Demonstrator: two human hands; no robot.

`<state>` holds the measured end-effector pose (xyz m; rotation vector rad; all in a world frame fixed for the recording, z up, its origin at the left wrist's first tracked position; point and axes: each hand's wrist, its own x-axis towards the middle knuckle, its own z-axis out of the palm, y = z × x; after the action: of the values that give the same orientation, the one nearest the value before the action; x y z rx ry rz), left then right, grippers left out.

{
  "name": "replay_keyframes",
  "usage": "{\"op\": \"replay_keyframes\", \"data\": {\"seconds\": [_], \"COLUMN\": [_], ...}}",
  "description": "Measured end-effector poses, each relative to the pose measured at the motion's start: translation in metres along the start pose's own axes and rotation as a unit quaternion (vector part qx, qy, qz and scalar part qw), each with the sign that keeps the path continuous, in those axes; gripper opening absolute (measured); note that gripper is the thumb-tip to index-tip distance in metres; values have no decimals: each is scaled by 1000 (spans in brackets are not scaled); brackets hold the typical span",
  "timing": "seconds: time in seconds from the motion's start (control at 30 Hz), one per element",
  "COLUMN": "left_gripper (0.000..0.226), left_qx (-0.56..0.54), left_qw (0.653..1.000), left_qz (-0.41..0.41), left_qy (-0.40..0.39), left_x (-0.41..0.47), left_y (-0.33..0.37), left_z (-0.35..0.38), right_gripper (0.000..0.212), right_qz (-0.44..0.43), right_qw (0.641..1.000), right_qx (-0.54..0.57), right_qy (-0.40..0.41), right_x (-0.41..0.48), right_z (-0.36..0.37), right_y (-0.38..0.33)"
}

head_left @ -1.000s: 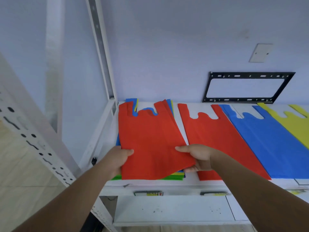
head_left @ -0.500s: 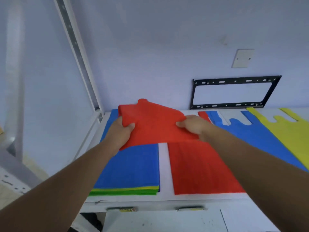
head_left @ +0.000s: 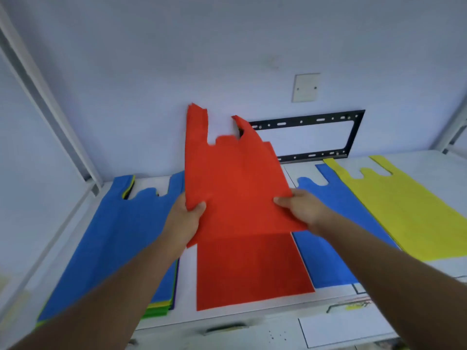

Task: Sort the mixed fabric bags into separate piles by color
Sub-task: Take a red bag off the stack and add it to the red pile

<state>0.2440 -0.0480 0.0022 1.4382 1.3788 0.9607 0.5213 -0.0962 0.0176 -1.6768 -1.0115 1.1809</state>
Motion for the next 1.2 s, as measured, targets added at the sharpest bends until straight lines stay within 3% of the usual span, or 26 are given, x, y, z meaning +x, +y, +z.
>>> {"op": "replay_keyframes", "data": {"seconds": [0.1, 0.17, 0.27, 0.37, 0.5, 0.7, 0.97, 1.1, 1.2], "left_gripper": [38, 24, 10, 22, 39, 30, 29, 31, 39], "left_qx": [50, 58, 48, 63, 53, 52, 146, 214, 253], "left_qw": [994, 983, 978, 978, 978, 979, 978, 963, 952], "left_qz": [-94, -160, -192, -188, -193, -182, -125, -120, -118], "left_qy": [-34, -65, -63, -57, -66, -80, -83, -109, -127], "left_x": [-24, -35, -39, -39, -40, -36, -36, -35, -30], "left_y": [-44, -64, -69, -68, -63, -69, -70, -51, -40], "left_z": [14, 17, 18, 19, 16, 15, 20, 9, -20], "right_gripper": [19, 19, 16, 23, 21, 17, 29, 34, 39], "right_qz": [58, 83, 94, 88, 104, 100, 65, 60, -35], "right_qw": [998, 995, 991, 989, 990, 986, 969, 924, 879], "right_qx": [-27, -51, -87, -99, -88, -124, -227, -367, -447], "right_qy": [-7, -5, 29, 63, 45, 41, 67, 88, 163], "right_x": [-8, -16, -23, -24, -30, -35, -27, -20, -21], "right_z": [6, 10, 14, 17, 17, 16, 16, 13, 25], "right_y": [51, 75, 90, 88, 77, 72, 86, 72, 55]}}
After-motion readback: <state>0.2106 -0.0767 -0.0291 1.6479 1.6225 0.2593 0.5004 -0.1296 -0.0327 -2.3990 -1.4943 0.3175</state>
